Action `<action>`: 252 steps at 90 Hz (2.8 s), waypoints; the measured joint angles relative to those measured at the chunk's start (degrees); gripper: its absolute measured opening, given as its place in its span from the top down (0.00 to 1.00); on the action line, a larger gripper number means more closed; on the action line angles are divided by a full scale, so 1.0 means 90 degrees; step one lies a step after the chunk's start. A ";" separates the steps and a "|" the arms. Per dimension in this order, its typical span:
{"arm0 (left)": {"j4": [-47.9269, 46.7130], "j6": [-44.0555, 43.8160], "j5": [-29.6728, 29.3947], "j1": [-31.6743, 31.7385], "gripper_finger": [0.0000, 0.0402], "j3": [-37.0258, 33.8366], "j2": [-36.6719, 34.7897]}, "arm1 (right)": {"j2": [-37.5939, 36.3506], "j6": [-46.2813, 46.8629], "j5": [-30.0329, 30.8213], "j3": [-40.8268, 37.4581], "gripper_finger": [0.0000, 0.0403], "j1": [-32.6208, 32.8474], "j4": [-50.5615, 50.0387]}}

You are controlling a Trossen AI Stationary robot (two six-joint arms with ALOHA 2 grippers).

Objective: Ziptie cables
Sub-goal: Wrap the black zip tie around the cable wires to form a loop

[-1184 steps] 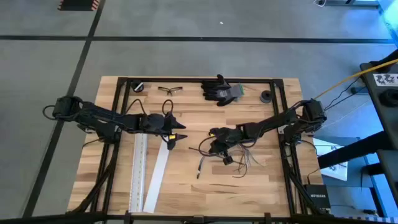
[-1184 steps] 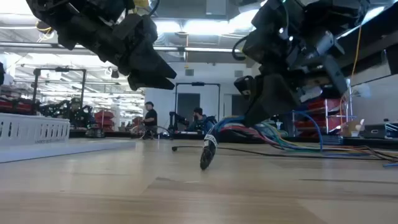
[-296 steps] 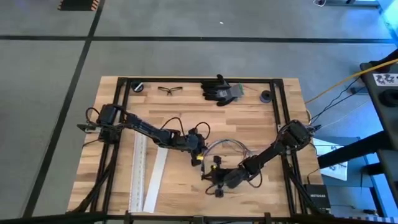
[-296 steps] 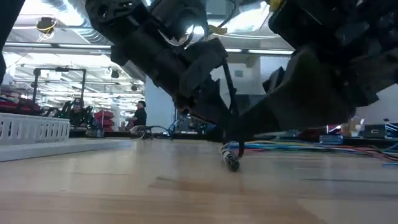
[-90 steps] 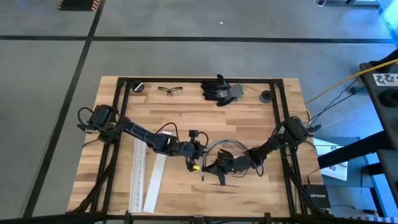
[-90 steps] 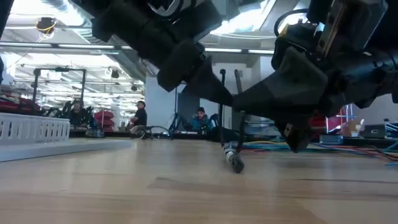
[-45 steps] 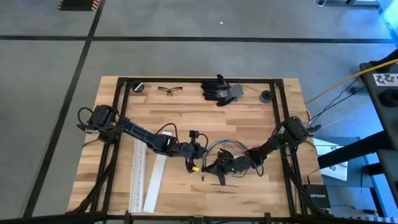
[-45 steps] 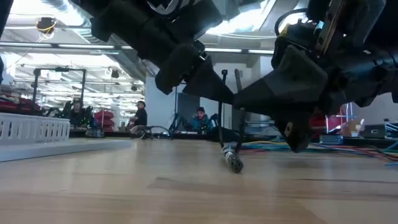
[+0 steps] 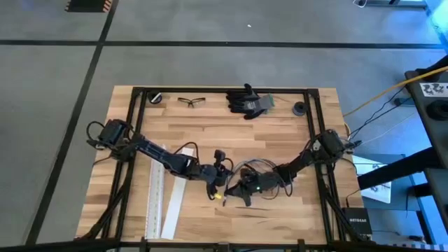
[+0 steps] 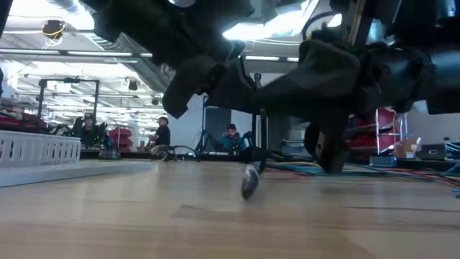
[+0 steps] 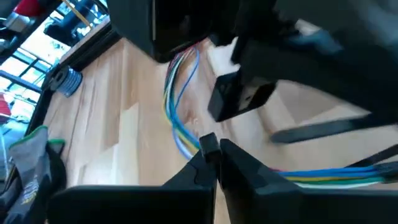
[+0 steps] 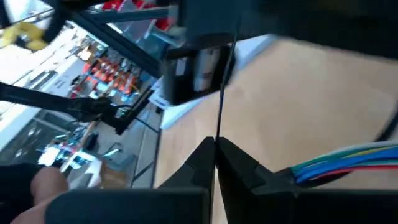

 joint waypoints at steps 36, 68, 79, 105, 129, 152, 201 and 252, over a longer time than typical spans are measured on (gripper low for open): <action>-0.0078 0.0124 0.0004 -0.0086 1.00 0.0000 0.0002 | 0.0001 0.0010 0.0000 -0.0029 1.00 0.0003 0.0000; -0.0095 0.0171 -0.0116 -0.0194 1.00 0.0000 0.0002 | 0.0001 0.0010 0.0065 -0.0029 1.00 0.0005 0.0036; -0.0093 0.0338 -0.0153 -0.0256 1.00 0.0000 0.0002 | 0.0001 0.0013 0.0084 -0.0029 1.00 -0.0007 0.0242; -0.0097 0.0689 -0.0369 -0.0398 1.00 0.0000 0.0002 | 0.0001 0.0345 0.0160 -0.0017 1.00 -0.0214 0.0351; -0.0094 0.1159 -0.0902 -0.0601 1.00 0.0000 0.0002 | 0.0001 0.0708 0.0389 -0.0017 1.00 -0.0247 0.0539; -0.0113 0.1511 -0.1137 -0.0768 1.00 0.0000 0.0005 | 0.0006 0.0681 0.0521 -0.0027 1.00 -0.0326 0.1131; -0.0117 0.0552 -0.1144 -0.0727 1.00 -0.0007 0.0017 | -0.0085 0.0252 -0.0603 0.0054 0.95 -0.0551 0.0995; 0.0076 -0.0844 -0.1199 -0.0682 1.00 0.0000 0.0015 | -0.0926 -0.1195 -0.1564 -0.0429 0.61 -0.0536 0.0791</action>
